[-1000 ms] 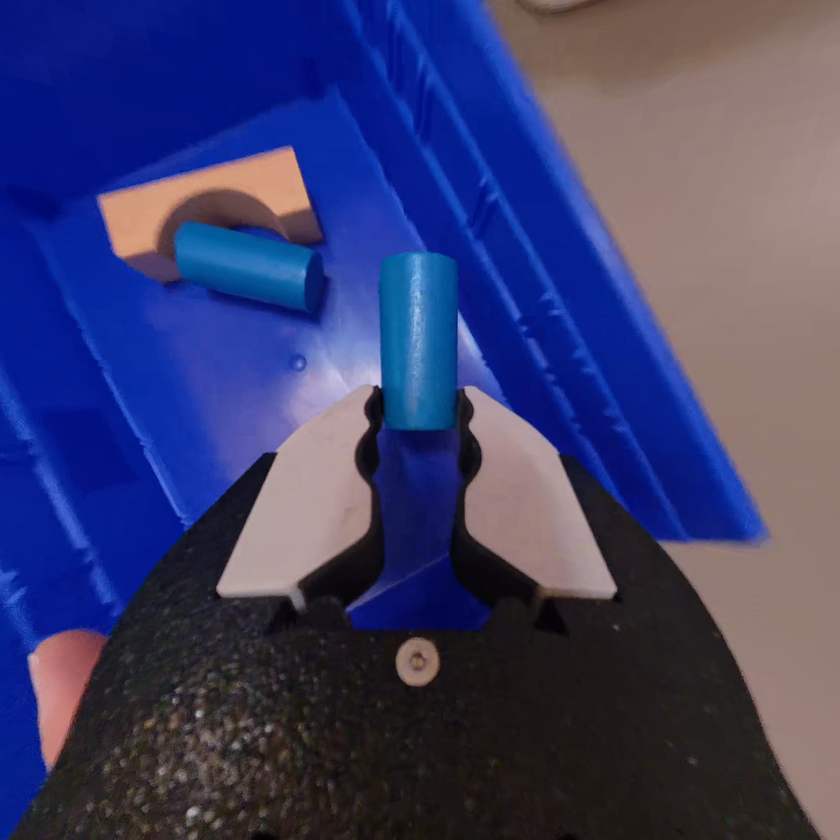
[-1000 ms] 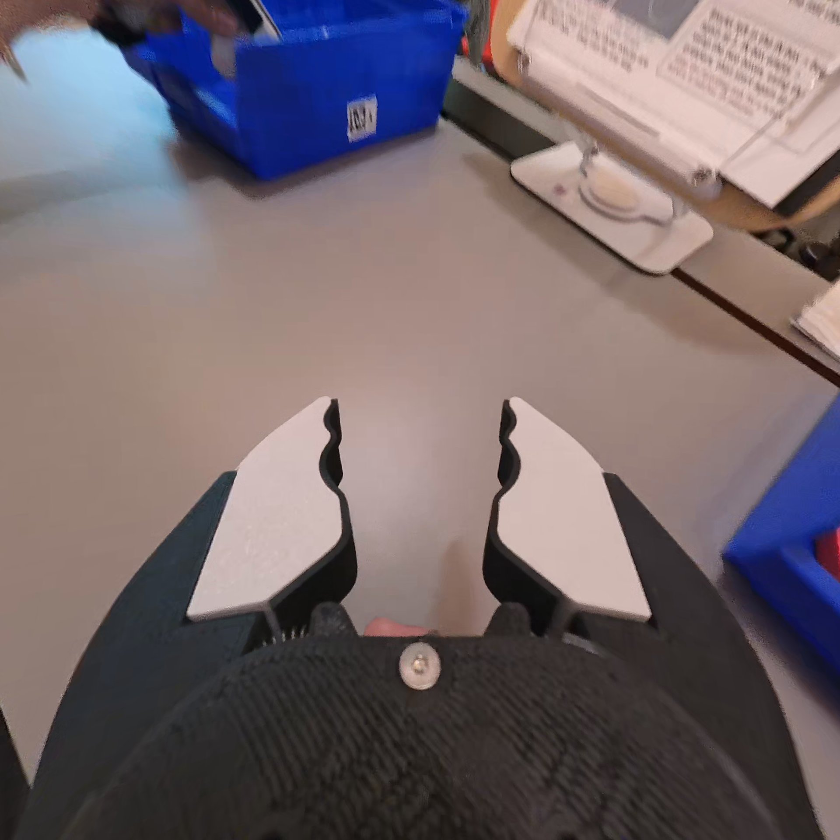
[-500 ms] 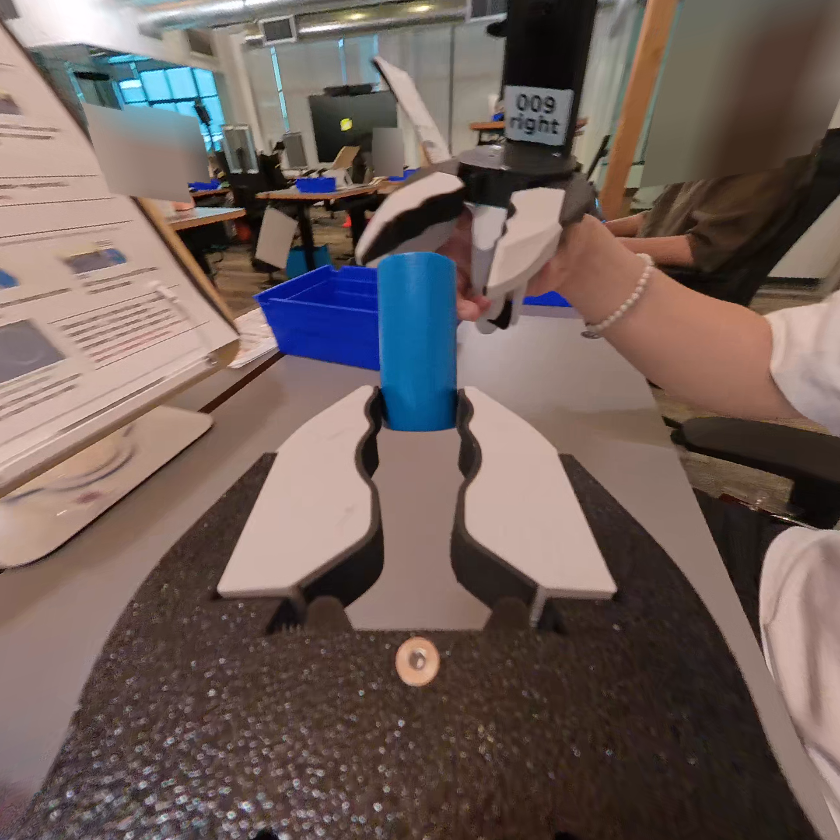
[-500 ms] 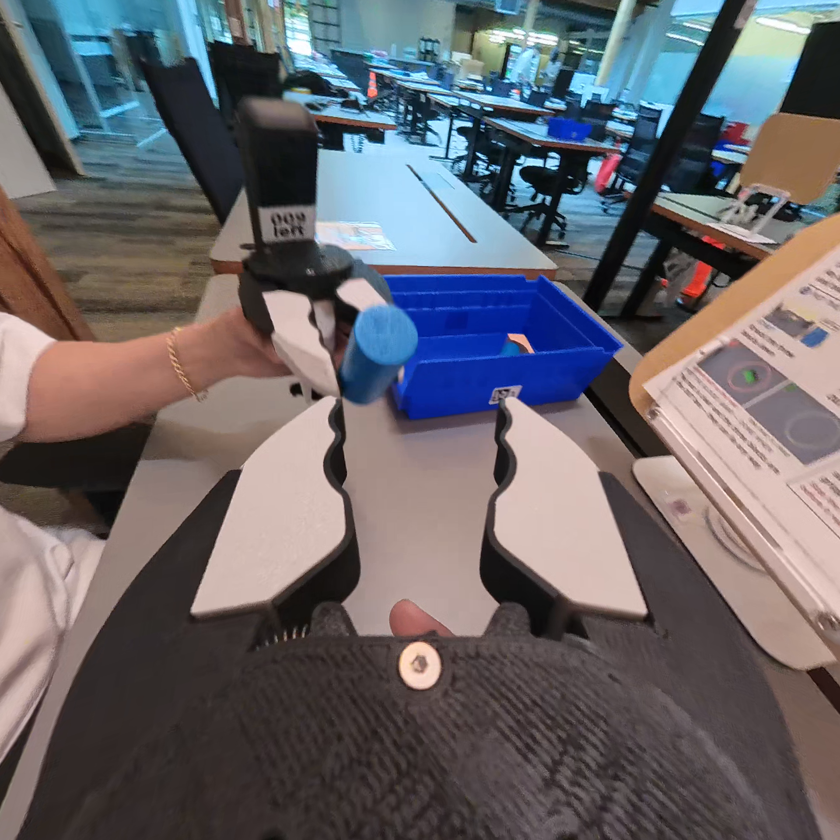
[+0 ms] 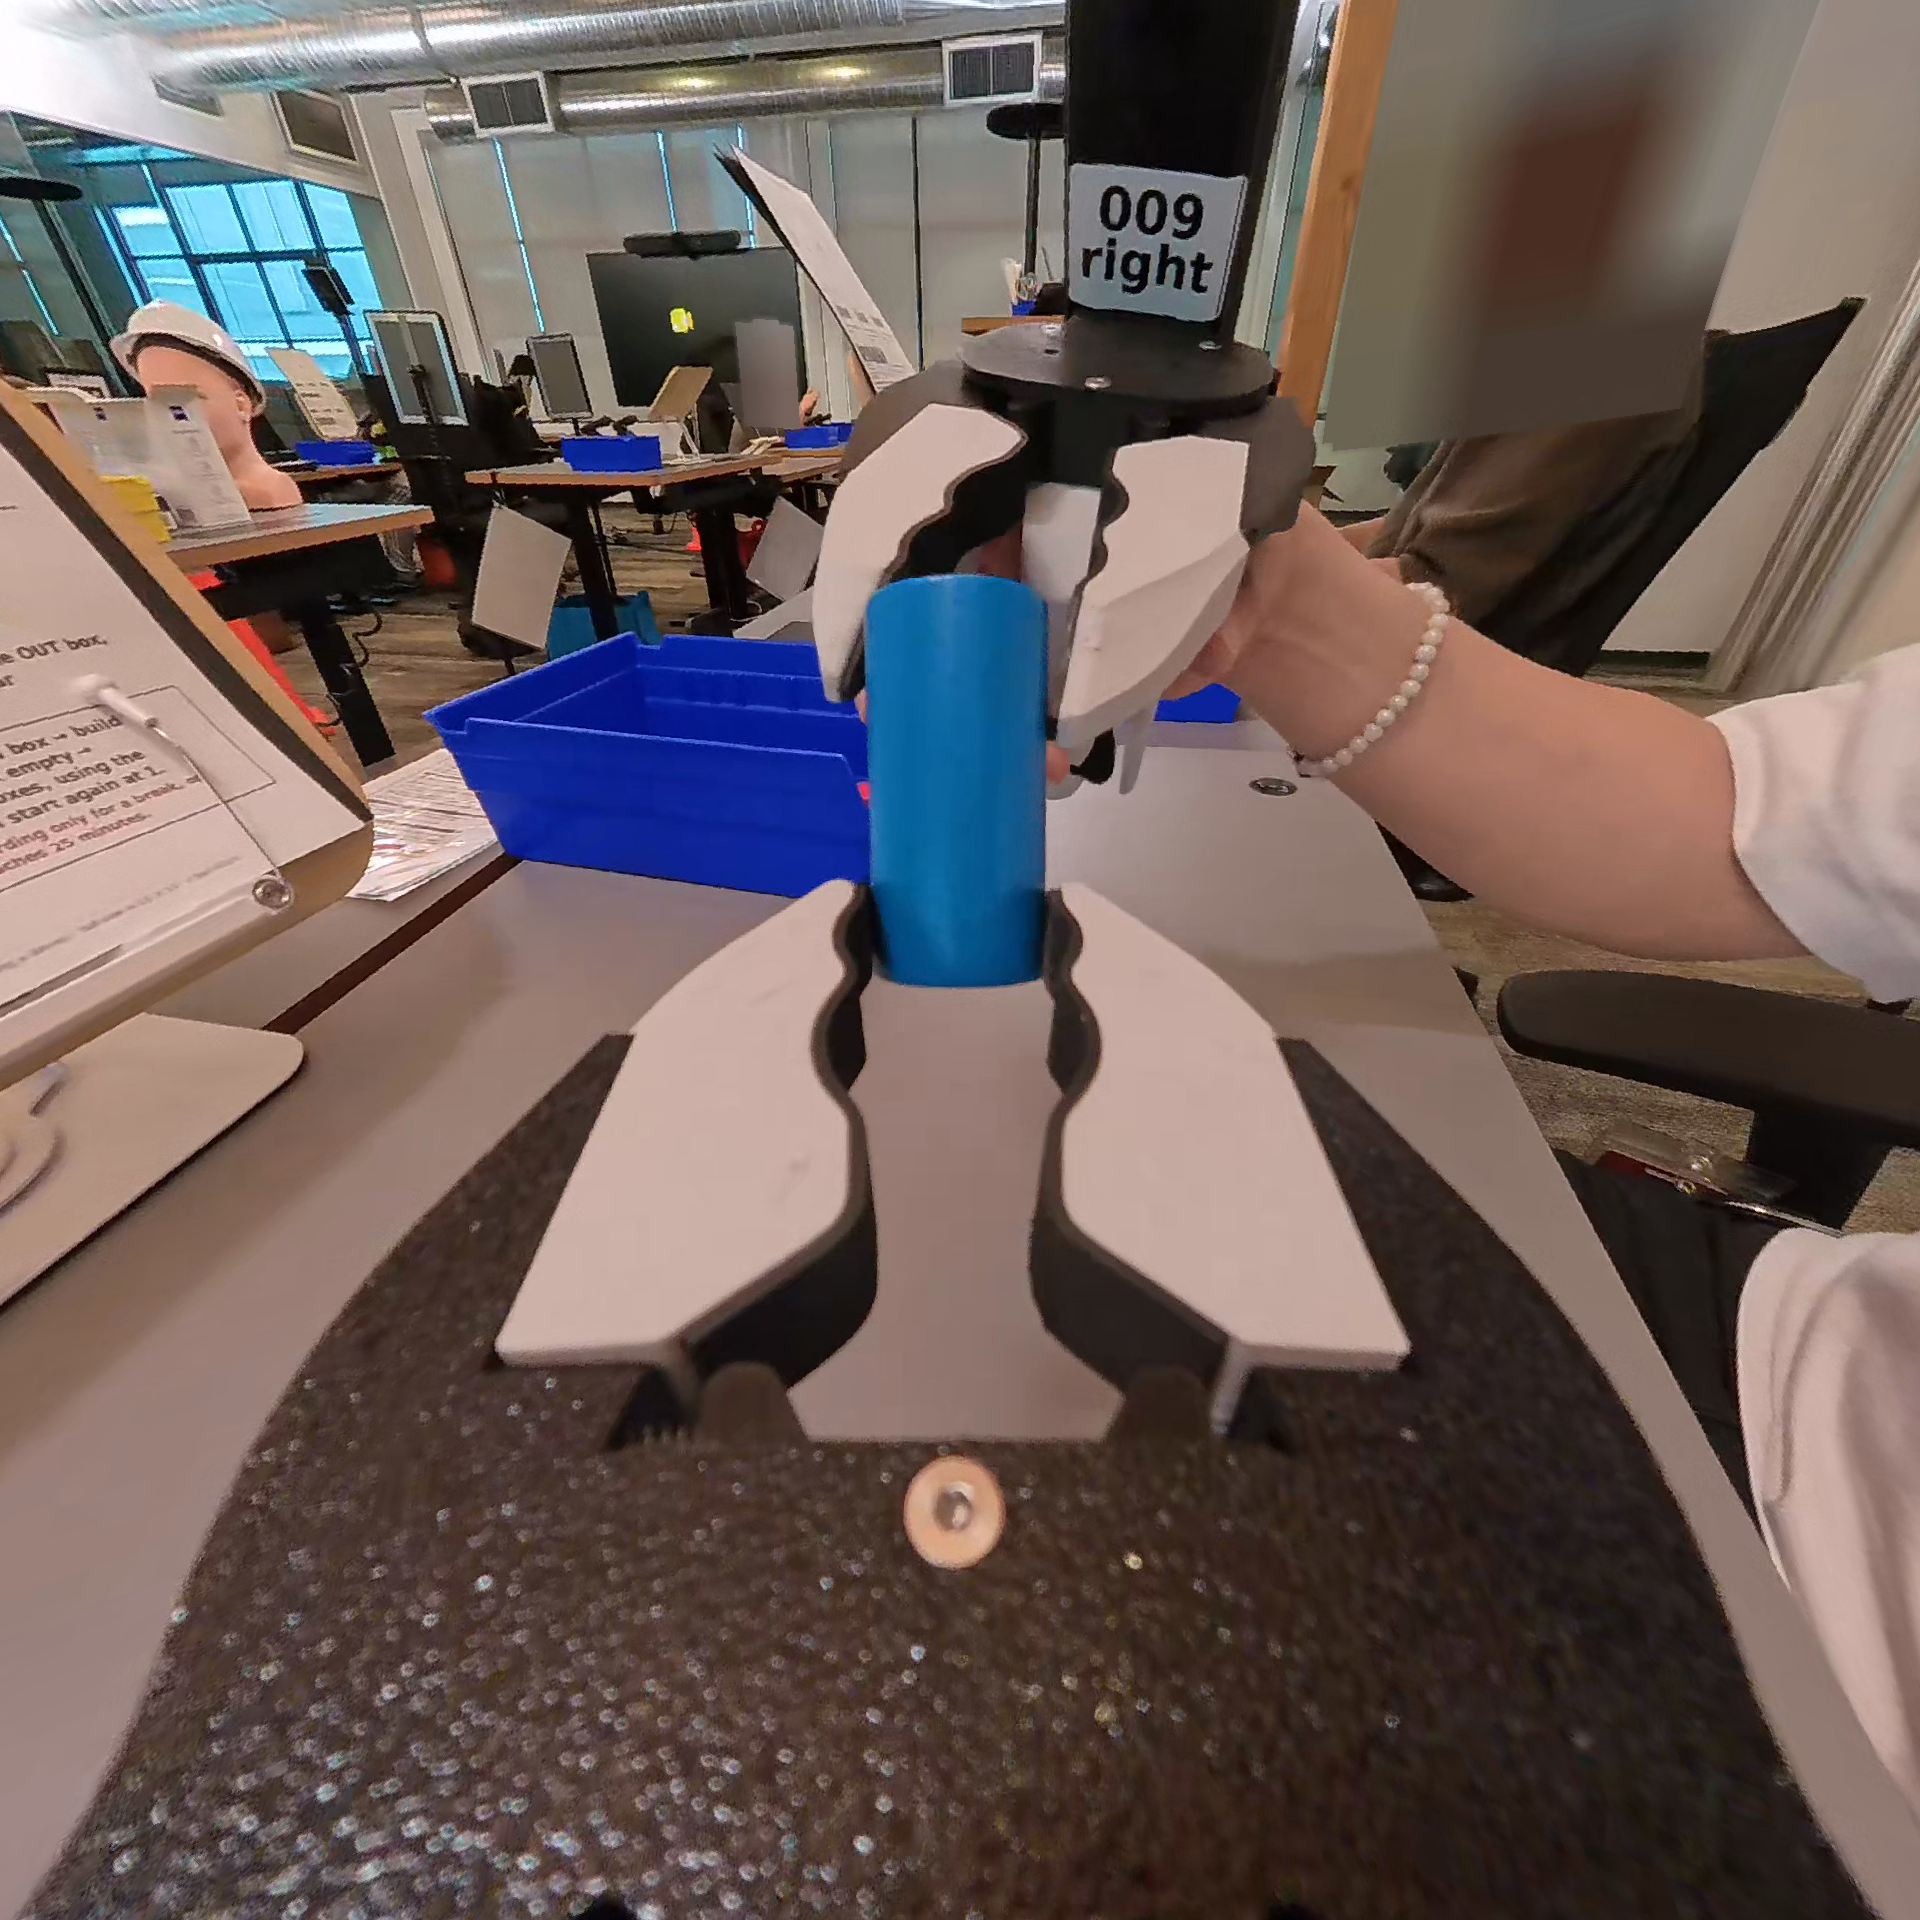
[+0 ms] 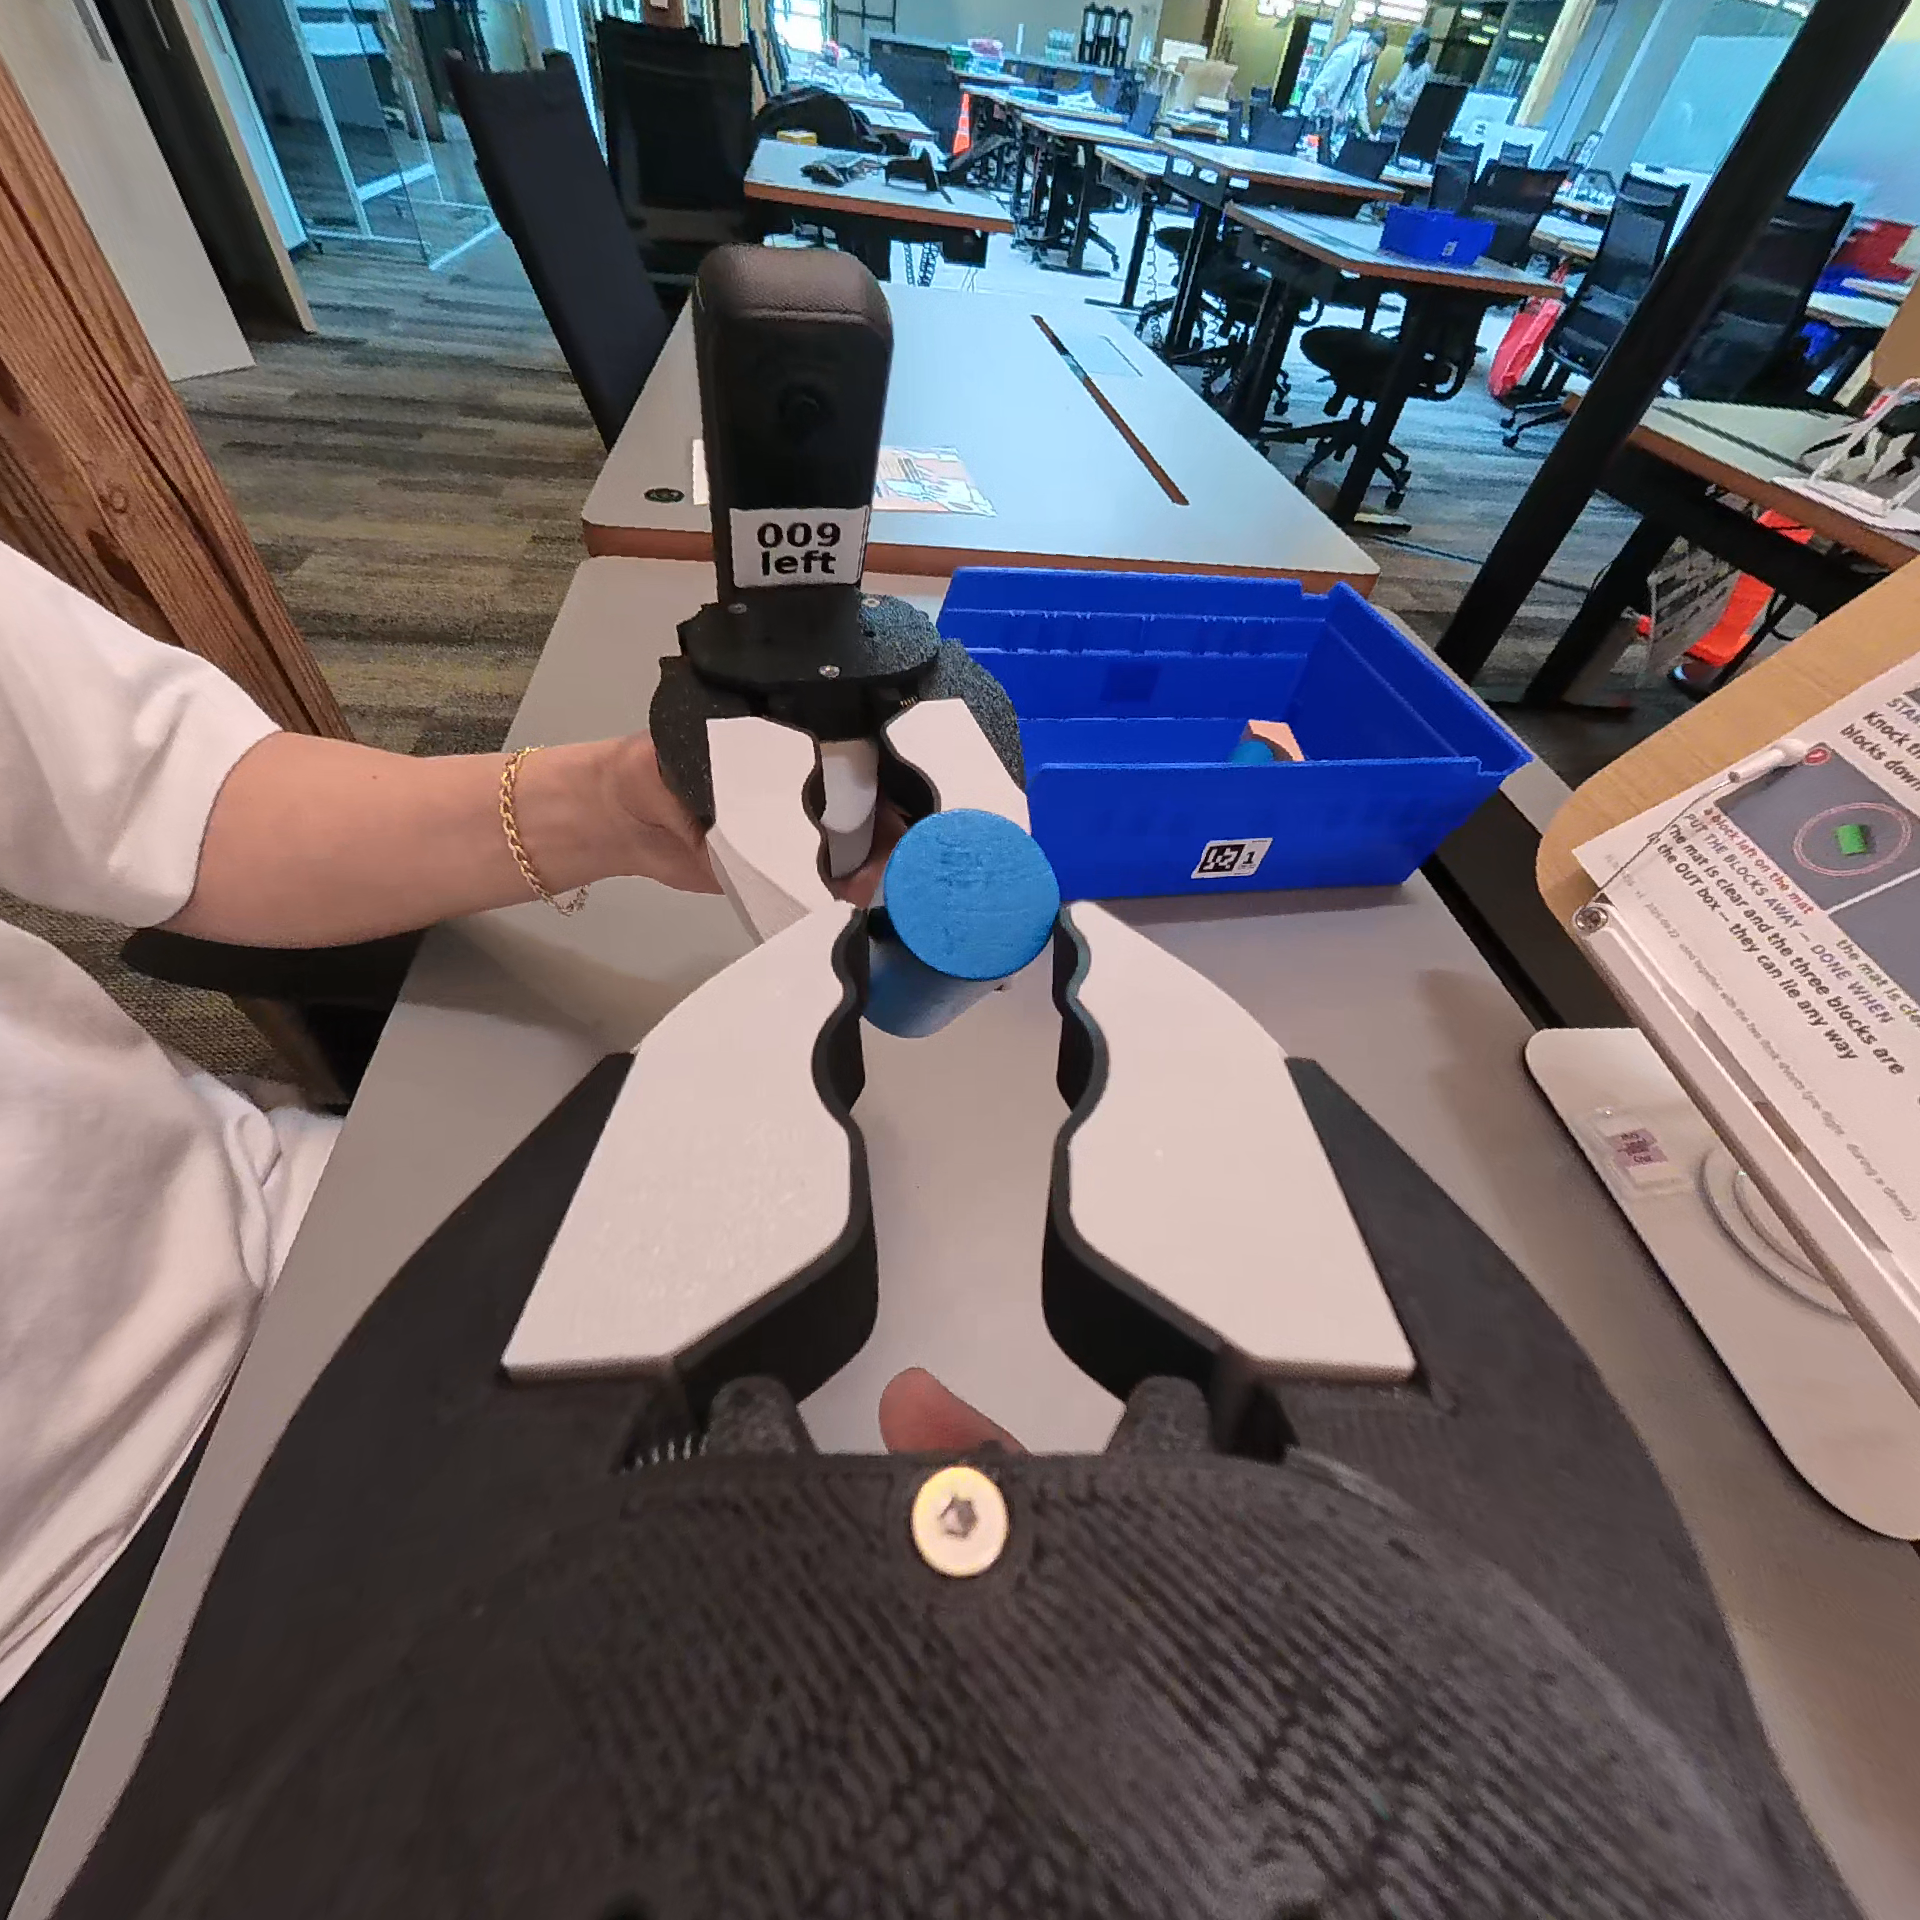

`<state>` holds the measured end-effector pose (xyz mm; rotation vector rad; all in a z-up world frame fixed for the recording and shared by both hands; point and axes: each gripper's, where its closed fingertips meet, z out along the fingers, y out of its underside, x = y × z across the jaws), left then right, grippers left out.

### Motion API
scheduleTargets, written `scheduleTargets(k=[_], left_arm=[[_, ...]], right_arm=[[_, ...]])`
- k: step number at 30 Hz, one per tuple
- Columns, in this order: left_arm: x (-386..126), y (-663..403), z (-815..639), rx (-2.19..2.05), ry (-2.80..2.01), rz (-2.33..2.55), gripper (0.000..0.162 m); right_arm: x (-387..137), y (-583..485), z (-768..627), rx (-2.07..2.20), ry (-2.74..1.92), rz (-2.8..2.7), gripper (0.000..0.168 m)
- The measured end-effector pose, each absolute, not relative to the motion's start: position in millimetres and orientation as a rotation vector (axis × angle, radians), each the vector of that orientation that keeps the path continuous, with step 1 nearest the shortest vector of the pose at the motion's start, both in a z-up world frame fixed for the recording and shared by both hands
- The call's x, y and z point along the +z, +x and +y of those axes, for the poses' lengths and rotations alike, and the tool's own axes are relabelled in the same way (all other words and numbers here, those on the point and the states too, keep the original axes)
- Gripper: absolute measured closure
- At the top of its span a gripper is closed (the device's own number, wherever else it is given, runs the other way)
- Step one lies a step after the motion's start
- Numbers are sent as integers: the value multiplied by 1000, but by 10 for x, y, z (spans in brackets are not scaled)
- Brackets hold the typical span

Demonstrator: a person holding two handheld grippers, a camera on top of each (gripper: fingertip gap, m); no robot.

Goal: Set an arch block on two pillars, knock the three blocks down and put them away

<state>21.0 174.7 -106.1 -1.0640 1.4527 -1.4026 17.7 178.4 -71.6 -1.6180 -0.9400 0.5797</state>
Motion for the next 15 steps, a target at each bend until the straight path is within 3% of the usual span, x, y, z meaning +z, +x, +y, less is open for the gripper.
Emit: scheduleTargets(k=[4,6,7,11,15], left_arm=[[-1160,243,1789,-1333,-1137,1457,129],[-1201,255,1887,-1255,-1195,1419,97],[-1235,254,1946,-1209,-1234,1402,88],[-1394,223,2012,-1080,-1299,1431,91],[-1468,218,1945,-1081,-1304,1443,92]], right_arm=[[-812,235,1820,512,-1676,-964,135],[-905,414,1919,399,-1746,-933,135],[-980,549,1984,337,-1798,-906,135],[-1466,1249,2233,57,-2018,-818,135],[-1925,1513,2268,65,-2119,-789,135]])
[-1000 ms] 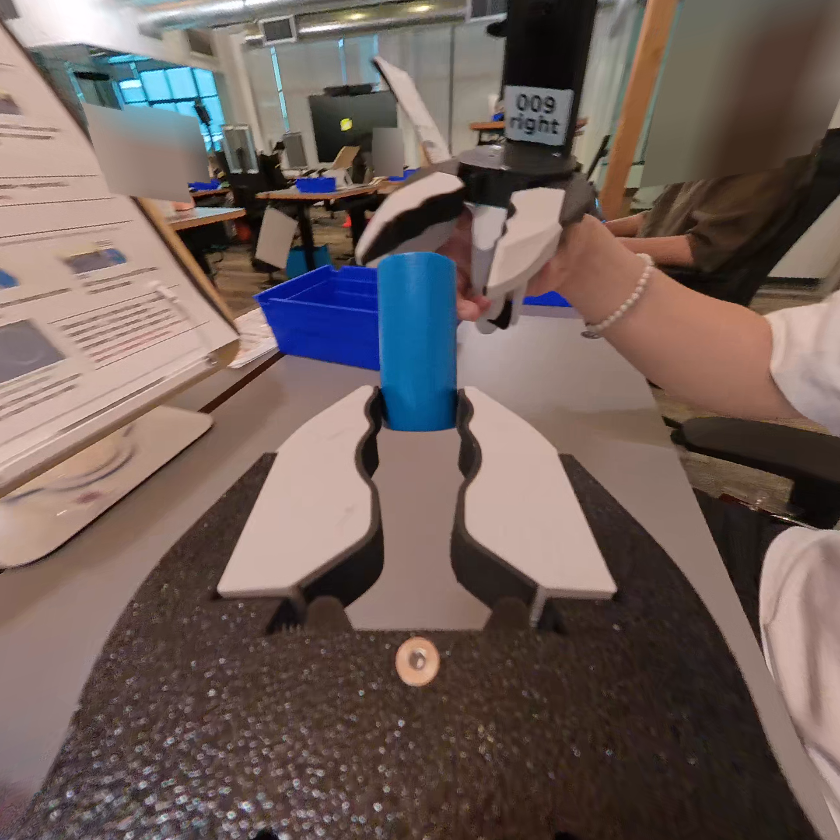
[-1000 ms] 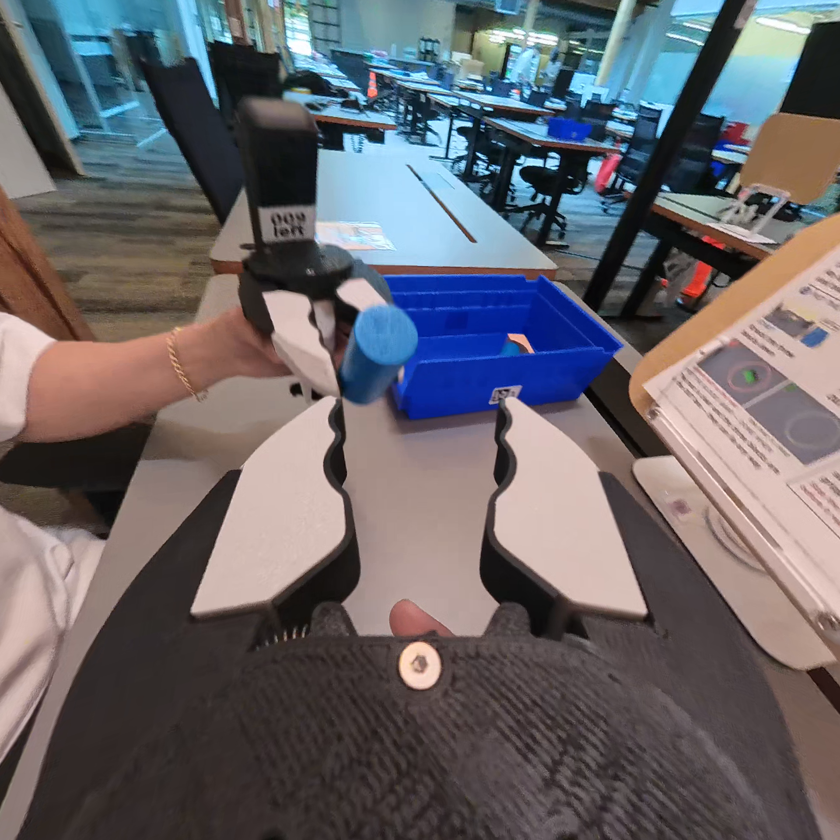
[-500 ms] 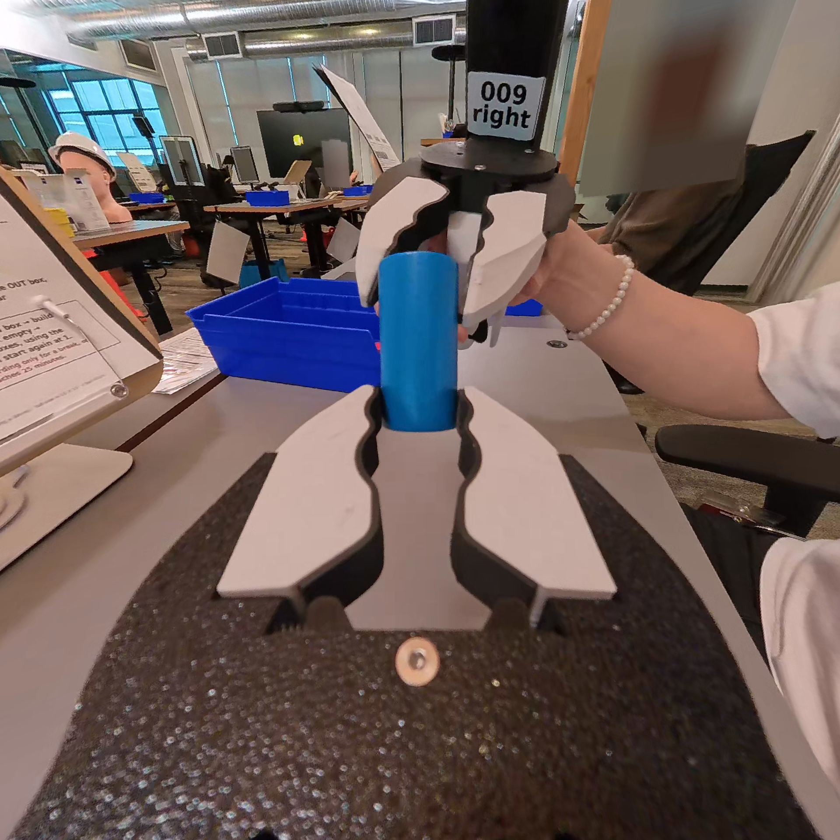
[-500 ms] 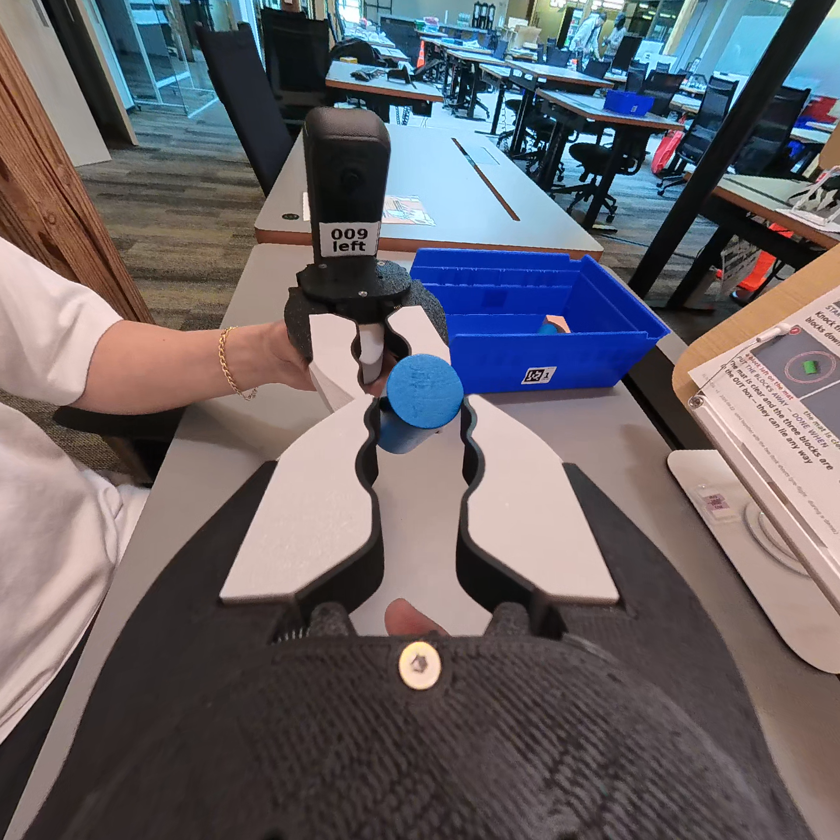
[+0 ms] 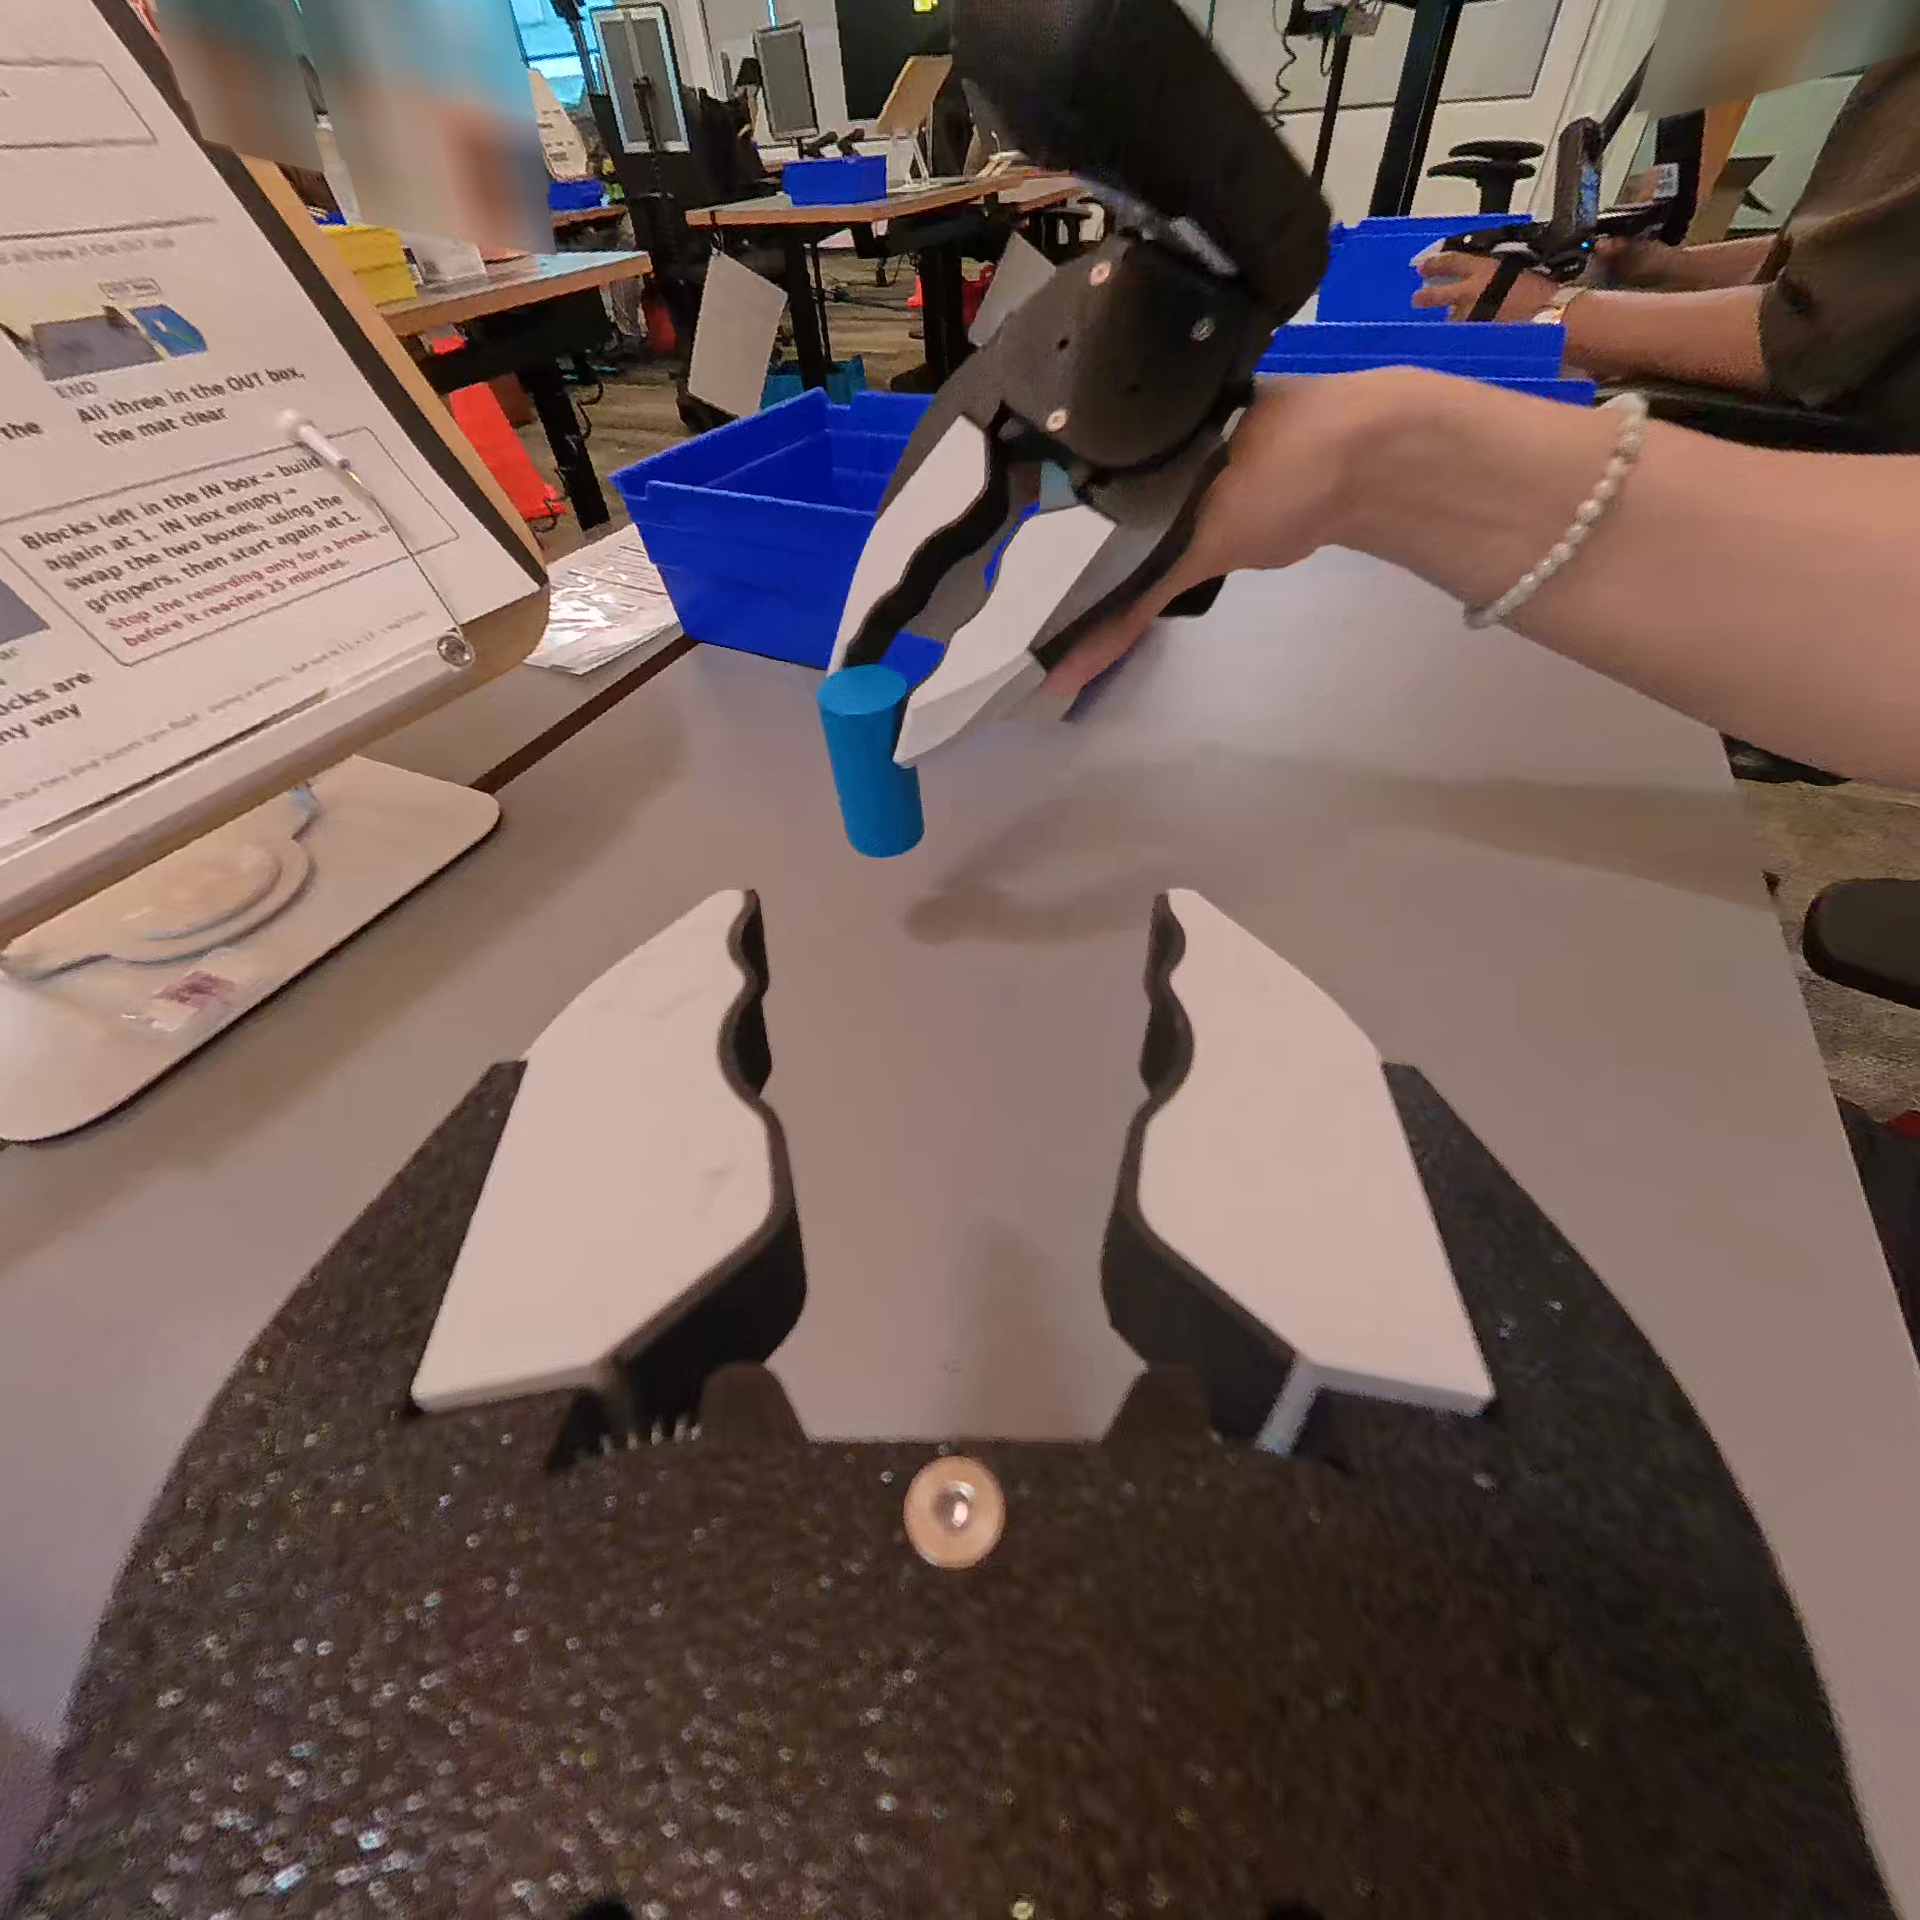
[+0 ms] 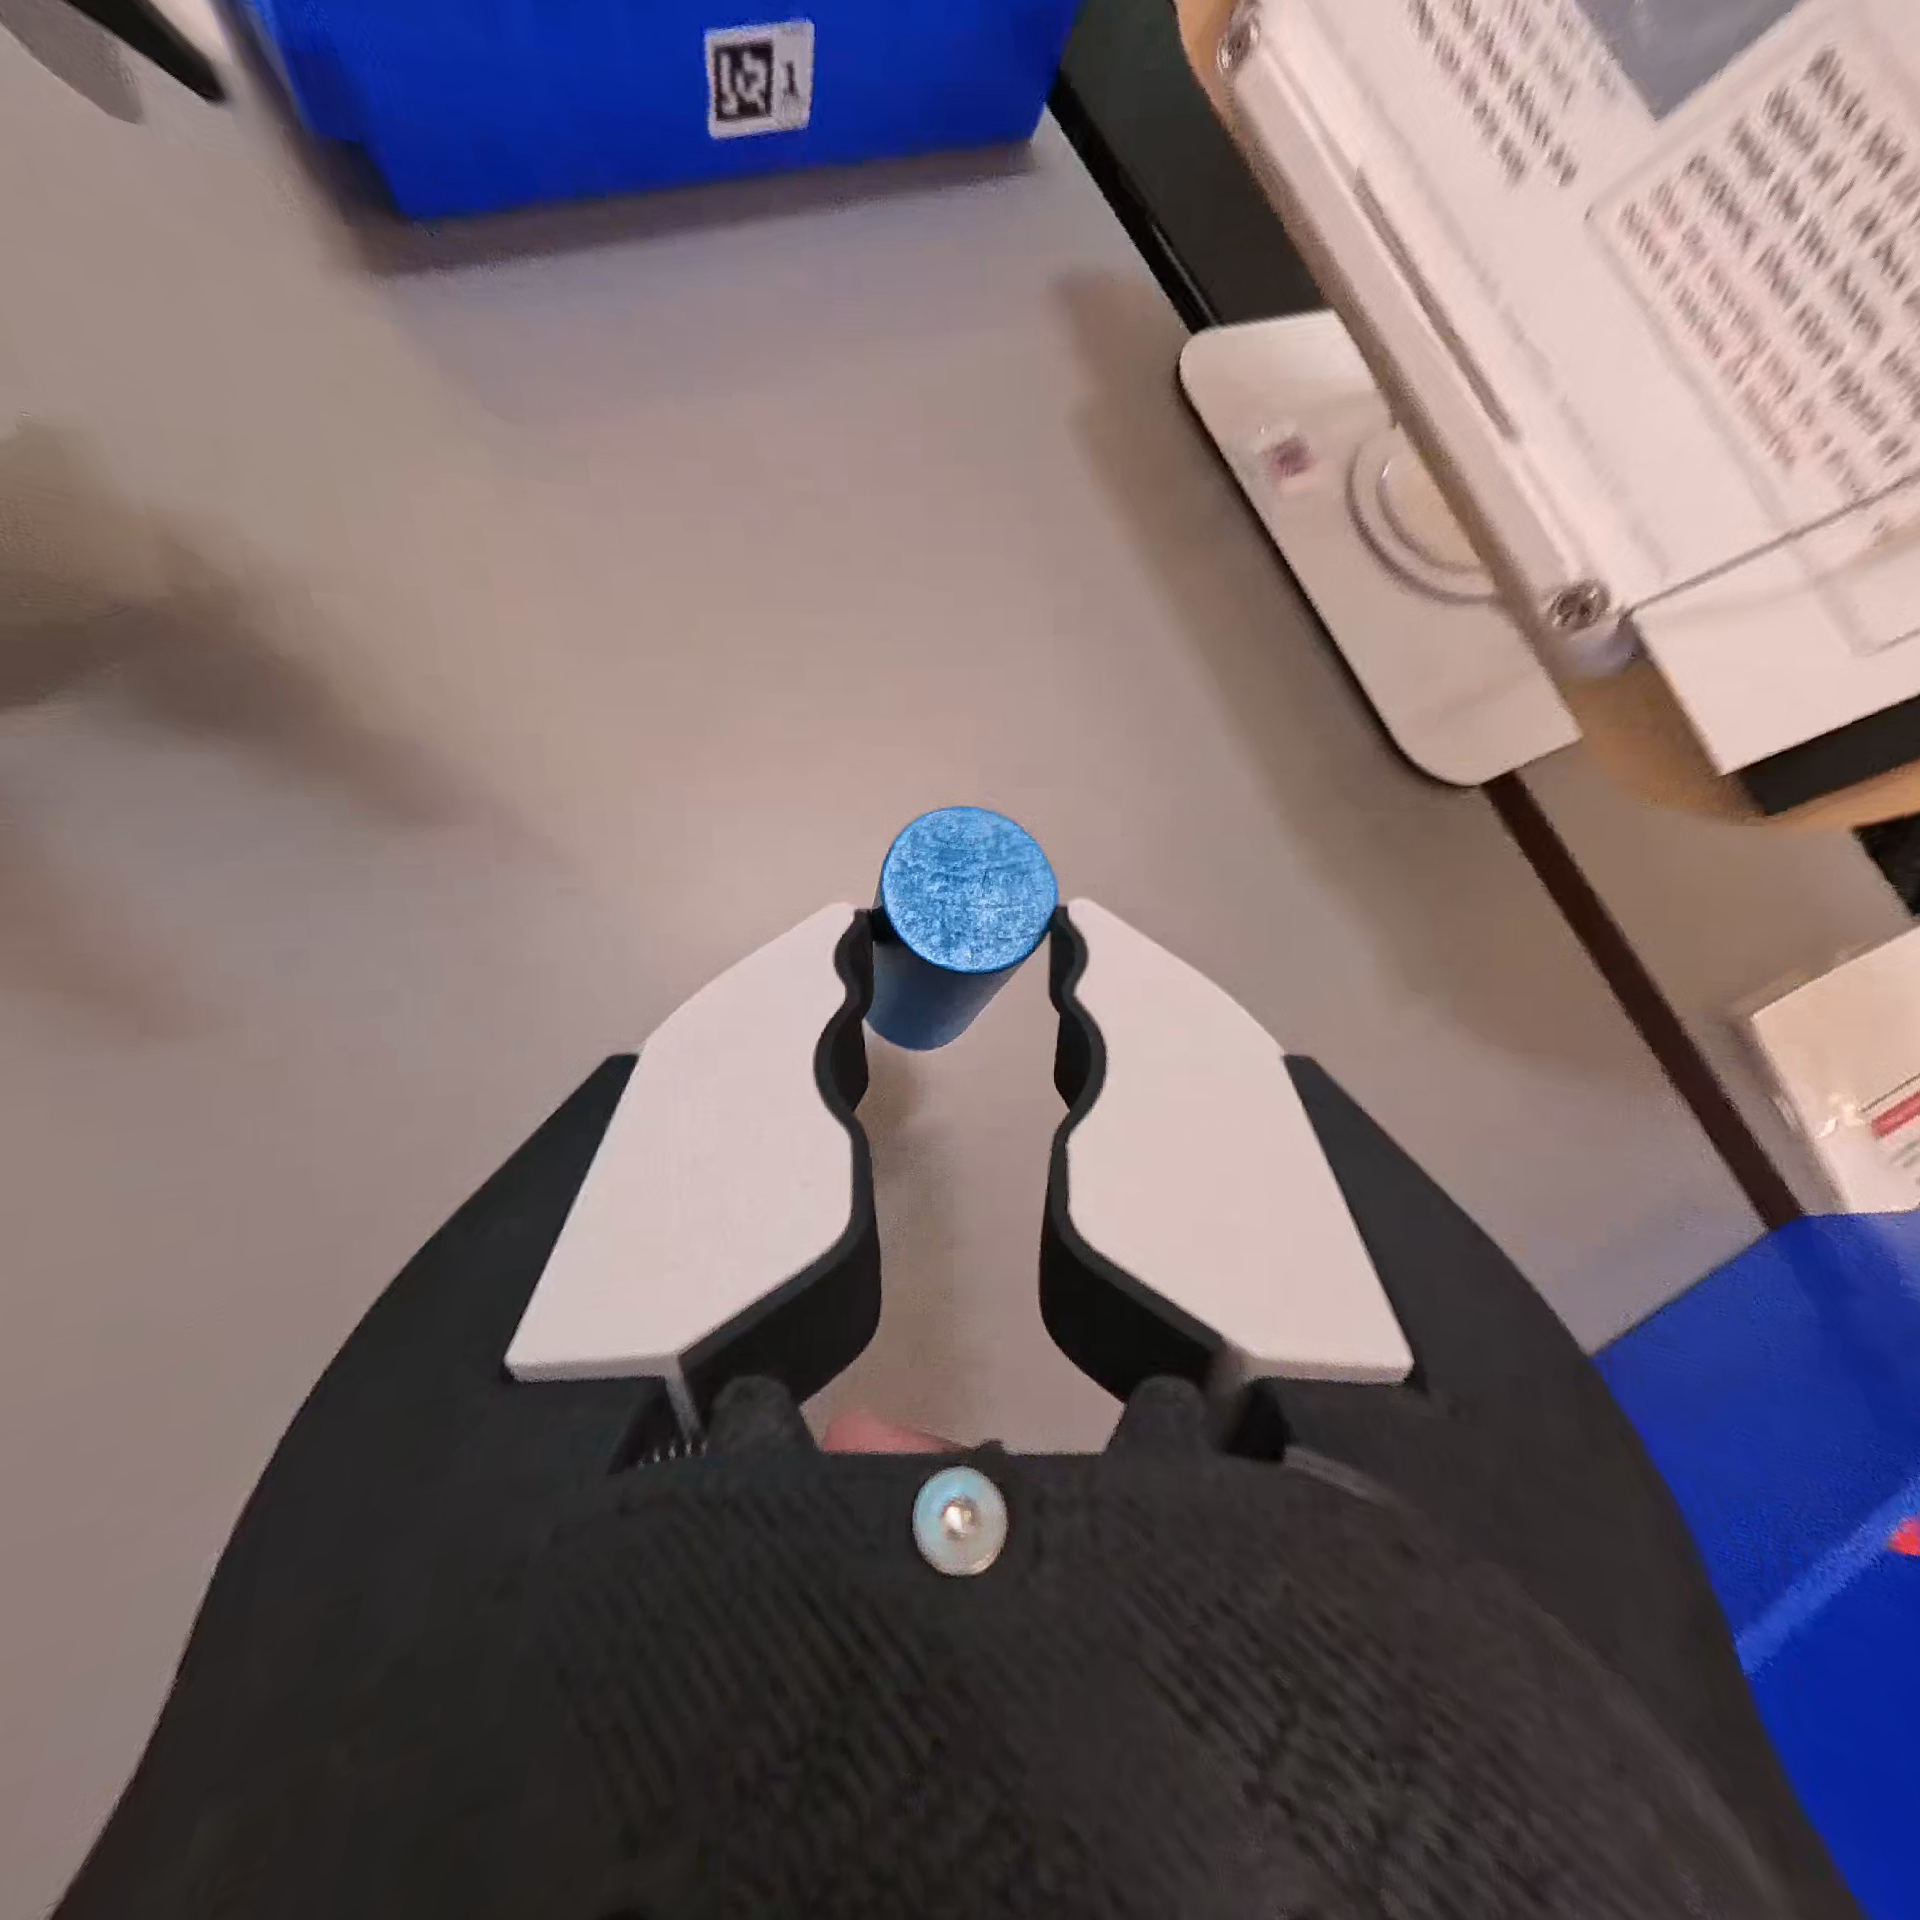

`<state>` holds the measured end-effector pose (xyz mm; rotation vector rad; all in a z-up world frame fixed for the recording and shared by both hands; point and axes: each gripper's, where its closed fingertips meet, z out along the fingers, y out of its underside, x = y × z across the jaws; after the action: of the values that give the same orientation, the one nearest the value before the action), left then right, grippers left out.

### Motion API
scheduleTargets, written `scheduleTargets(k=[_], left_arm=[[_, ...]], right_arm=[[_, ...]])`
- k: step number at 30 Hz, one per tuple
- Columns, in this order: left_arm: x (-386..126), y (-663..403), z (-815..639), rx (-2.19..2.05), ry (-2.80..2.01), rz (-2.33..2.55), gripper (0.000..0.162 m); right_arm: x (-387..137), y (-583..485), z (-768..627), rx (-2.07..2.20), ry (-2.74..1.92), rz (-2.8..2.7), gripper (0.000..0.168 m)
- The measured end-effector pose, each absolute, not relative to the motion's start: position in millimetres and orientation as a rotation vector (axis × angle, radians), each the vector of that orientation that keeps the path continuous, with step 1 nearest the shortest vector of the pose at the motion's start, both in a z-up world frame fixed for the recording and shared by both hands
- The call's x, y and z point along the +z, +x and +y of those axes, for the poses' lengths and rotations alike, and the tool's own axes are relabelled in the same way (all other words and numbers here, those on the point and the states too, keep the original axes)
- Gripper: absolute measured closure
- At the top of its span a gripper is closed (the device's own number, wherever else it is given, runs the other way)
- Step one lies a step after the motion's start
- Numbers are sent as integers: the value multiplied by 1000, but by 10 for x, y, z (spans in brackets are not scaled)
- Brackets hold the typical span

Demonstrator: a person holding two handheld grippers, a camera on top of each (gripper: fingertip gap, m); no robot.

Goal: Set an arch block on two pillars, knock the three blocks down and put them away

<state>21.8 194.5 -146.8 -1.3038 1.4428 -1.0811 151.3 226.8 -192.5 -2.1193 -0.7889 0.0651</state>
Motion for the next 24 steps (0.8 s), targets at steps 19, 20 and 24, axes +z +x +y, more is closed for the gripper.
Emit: scheduleTargets(k=[19,20,24], left_arm=[[-1681,207,1786,-1145,-1348,1472,96],[-1679,203,1795,-1142,-1350,1469,95],[-1568,137,1884,-1127,-1358,1435,95]], right_arm=[[-2459,1665,2320,67,-2179,-655,135],[-2459,1666,2322,69,-2179,-652,135],[-2421,1667,2330,70,-2179,-640,120]])
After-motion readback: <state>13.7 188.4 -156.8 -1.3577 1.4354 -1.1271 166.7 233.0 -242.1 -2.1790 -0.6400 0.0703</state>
